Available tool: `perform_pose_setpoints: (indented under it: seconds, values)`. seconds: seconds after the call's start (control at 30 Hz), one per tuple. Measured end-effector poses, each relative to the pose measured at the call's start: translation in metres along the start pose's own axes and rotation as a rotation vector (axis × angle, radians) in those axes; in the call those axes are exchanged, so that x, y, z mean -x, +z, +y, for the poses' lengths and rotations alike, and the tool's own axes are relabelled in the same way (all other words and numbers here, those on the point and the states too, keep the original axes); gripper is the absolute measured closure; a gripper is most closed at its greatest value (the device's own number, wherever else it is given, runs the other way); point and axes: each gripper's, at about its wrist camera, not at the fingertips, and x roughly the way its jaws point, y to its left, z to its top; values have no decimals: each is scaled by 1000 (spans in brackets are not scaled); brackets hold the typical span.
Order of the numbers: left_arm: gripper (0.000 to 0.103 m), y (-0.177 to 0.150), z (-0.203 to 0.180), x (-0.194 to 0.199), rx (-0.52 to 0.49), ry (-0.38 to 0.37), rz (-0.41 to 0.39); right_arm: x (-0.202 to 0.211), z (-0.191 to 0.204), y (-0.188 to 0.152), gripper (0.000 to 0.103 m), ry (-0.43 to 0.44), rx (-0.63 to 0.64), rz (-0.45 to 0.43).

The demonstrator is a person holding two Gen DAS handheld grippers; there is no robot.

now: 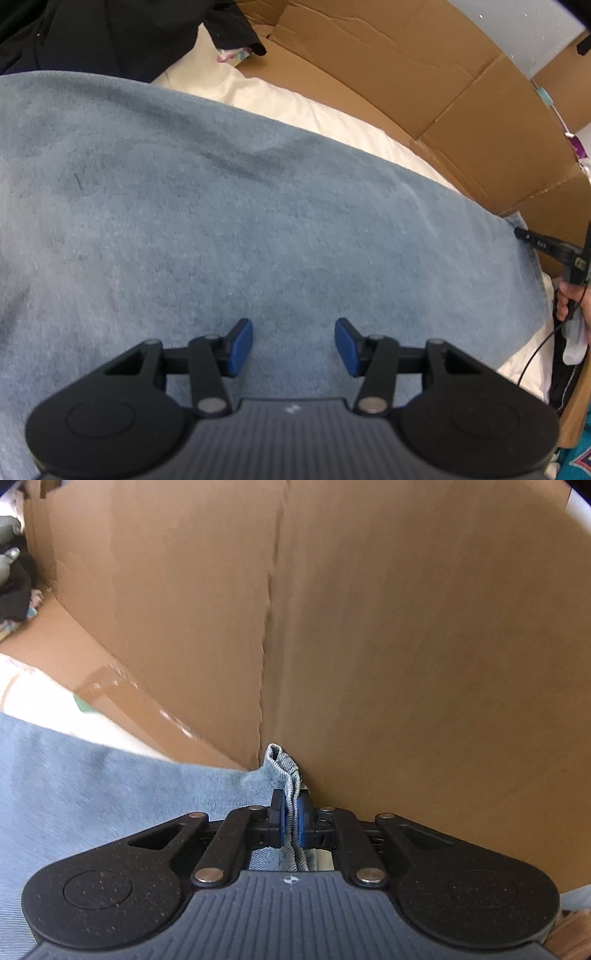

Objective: Fold clothes
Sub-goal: 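Pull the held jeans edge taut with the right gripper toward the box wall, then open the right gripper, release the jeans edge and lift away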

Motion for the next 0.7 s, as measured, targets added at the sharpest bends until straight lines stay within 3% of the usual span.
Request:
perform_pose_setpoints:
  seconds: [0.27,0.47,0.57,0.7]
  values:
    - [50,1,2,-1,4,-2,1,1,1,-5,88,-32,-44,29]
    - [50,-1,2,-1,5,-3,0,21,8,-3,88,-16,-35,-72]
    - [50,-1,1,-1,3,2,-1,14,10,-2,96,-25,-19,-54]
    - [50,-1,1,-3,2,7,-5,-2,3,1,96,-24,-62,-17]
